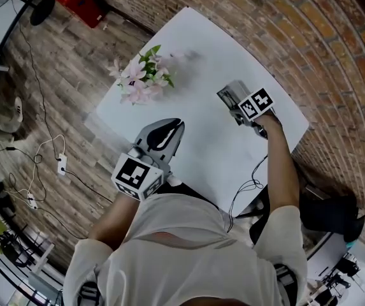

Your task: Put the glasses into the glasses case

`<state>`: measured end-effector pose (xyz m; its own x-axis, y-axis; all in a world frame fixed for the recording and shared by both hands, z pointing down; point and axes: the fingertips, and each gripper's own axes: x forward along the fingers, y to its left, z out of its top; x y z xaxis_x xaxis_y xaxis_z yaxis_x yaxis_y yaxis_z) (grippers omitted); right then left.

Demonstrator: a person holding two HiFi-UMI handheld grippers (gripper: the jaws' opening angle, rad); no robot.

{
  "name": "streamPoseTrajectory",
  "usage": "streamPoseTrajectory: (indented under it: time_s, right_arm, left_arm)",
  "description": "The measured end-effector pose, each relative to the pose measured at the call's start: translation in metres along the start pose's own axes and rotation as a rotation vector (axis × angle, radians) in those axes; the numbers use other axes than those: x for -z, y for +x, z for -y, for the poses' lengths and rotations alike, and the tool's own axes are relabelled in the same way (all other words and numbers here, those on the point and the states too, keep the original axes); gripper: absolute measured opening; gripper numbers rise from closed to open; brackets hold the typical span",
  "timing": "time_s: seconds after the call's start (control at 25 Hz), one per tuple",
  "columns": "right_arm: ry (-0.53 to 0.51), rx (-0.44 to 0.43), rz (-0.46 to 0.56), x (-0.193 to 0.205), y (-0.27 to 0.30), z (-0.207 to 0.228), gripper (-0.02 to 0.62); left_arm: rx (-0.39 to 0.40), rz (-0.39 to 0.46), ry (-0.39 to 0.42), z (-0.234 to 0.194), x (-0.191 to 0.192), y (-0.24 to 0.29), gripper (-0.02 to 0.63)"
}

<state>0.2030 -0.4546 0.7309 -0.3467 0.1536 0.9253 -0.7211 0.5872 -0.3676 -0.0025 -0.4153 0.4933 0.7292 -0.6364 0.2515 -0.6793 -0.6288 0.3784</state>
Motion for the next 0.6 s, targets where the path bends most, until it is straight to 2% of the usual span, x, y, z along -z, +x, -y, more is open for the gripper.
streamPoseTrajectory:
  time_s: [0.16,0.32,0.48,0.6]
  right_arm:
    - [-0.008,-0.015,-0.007,0.000,0.002,-0.002,0.175]
    - [-0.037,0.054,0.025,-0.003,0.000,0.004,0.195]
    - [-0.044,0.089,0.067,-0.008,-0.003,0.005,0.321]
    - [-0.049,0.141,0.122,-0.014,-0.016,0.005,0.348]
  left_arm:
    - [-0.002,-0.004,-0.008,-0.001,0.002,0.002,0.038]
    - [-0.003,-0.001,-0.005,-0.001,0.002,0.003,0.038]
    - [-0.008,-0.003,0.013,0.001,0.002,0.002,0.038]
    - [-0.001,0.000,0.015,0.004,0.000,0.002,0.038]
